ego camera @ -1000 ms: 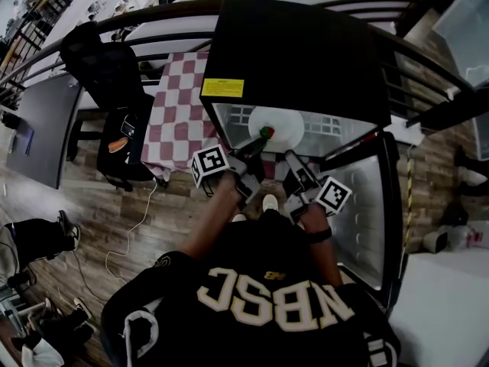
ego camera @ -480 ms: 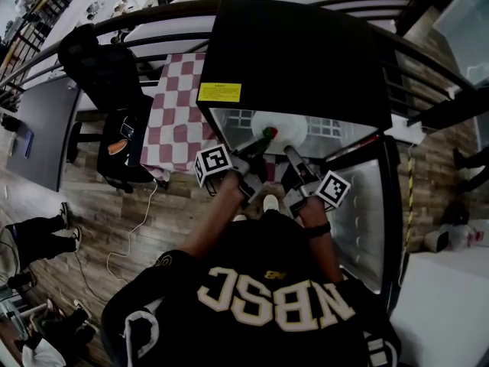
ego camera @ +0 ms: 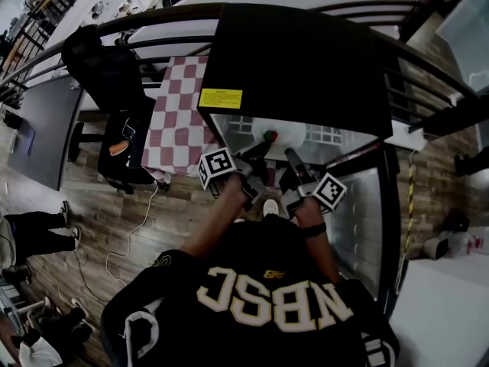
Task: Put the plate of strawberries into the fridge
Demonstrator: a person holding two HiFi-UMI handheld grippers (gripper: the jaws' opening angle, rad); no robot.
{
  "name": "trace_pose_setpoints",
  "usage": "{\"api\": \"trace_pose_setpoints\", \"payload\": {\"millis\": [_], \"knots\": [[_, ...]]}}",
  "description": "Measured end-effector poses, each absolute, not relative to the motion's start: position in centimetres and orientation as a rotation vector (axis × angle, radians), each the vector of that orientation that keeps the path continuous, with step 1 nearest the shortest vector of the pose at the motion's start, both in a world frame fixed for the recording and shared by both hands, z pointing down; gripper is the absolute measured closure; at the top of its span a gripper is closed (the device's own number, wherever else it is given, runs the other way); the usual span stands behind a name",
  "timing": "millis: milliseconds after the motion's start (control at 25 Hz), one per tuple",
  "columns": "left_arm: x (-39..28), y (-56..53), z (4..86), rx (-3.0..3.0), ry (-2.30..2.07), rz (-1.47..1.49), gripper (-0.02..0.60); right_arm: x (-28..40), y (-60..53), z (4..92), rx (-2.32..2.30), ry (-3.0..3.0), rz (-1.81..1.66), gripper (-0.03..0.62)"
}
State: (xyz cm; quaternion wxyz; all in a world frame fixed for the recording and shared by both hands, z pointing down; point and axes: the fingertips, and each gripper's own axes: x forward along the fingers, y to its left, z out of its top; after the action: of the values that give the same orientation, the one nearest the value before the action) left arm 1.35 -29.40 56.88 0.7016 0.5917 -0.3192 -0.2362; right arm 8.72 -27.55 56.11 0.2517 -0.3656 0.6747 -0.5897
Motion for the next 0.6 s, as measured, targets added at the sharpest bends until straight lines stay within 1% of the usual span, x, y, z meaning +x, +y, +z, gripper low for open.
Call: {"api": "trace_pose_setpoints", "payload": {"millis": [600], "knots": [[2.7, -30.8, 58.3, 1.349, -0.717, -0.468, 0.552, 10.0, -29.0, 57.6, -1.054, 1.786, -1.619, 0.549]]}}
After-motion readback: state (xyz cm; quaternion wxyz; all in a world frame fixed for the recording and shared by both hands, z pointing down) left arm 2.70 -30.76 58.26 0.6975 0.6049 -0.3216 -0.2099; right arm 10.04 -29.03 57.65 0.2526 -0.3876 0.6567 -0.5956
